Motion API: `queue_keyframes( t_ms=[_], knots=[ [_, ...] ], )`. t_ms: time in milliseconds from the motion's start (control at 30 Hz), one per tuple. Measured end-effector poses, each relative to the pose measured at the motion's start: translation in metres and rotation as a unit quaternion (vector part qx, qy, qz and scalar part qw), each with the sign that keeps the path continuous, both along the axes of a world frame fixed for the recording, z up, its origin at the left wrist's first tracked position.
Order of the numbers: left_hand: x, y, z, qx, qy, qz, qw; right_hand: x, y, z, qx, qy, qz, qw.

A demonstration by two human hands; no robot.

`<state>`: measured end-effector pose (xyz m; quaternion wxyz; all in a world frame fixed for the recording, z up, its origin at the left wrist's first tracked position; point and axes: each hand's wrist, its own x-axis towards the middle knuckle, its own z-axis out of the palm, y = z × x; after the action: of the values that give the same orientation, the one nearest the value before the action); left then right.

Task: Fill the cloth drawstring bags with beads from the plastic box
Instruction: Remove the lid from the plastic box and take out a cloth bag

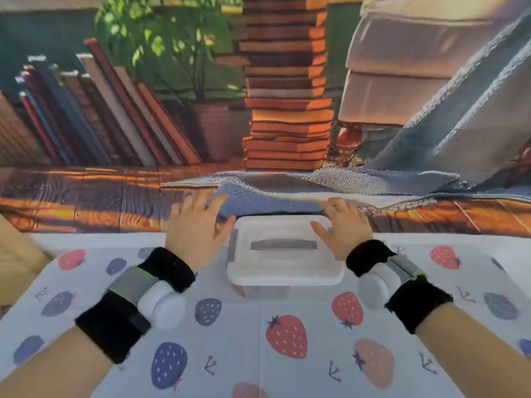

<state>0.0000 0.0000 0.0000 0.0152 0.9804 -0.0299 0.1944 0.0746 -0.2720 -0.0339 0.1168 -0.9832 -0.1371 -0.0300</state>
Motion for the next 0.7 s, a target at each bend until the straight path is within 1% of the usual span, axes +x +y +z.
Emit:
queue_keyframes(
  t_ms=[67, 133, 233, 267, 300, 367, 433, 500, 600, 700],
  knots=[
    [-0.001, -0.006, -0.034, 0.007, 0.016, -0.003, 1.0, -0.002, 0.0, -0.027, 0.015, 0.0, -0.007, 1.0],
    [0.0, -0.009, -0.054, -0.001, 0.039, 0.0, 0.999, 0.0, -0.002, -0.042, 0.048, 0.011, -0.017, 0.999],
    [0.002, -0.012, -0.089, -0.018, 0.053, 0.002, 0.998, 0.001, -0.001, -0.067, 0.134, 0.034, -0.031, 0.99],
    [0.003, -0.013, -0.097, -0.038, 0.075, -0.002, 0.997, 0.001, 0.0, -0.07, 0.175, 0.034, -0.038, 0.983],
    [0.004, -0.014, -0.106, -0.083, 0.1, -0.018, 0.991, 0.0, 0.0, -0.072, 0.208, 0.032, -0.043, 0.977],
    [0.003, -0.019, -0.116, -0.203, 0.144, -0.055, 0.967, 0.0, -0.001, -0.075, 0.272, 0.021, -0.047, 0.961],
    [-0.002, -0.022, -0.121, -0.282, 0.122, -0.078, 0.948, -0.008, -0.001, -0.078, 0.325, 0.007, -0.056, 0.944],
    [-0.007, -0.024, -0.12, -0.328, 0.09, -0.082, 0.937, -0.015, 0.0, -0.077, 0.336, -0.011, -0.063, 0.94],
    [-0.029, -0.023, -0.12, -0.344, 0.06, -0.089, 0.933, -0.04, 0.002, -0.078, 0.331, -0.036, -0.05, 0.942],
    [-0.056, -0.014, -0.111, -0.366, 0.021, -0.085, 0.926, -0.071, 0.001, -0.071, 0.348, -0.009, -0.029, 0.937]
  ],
)
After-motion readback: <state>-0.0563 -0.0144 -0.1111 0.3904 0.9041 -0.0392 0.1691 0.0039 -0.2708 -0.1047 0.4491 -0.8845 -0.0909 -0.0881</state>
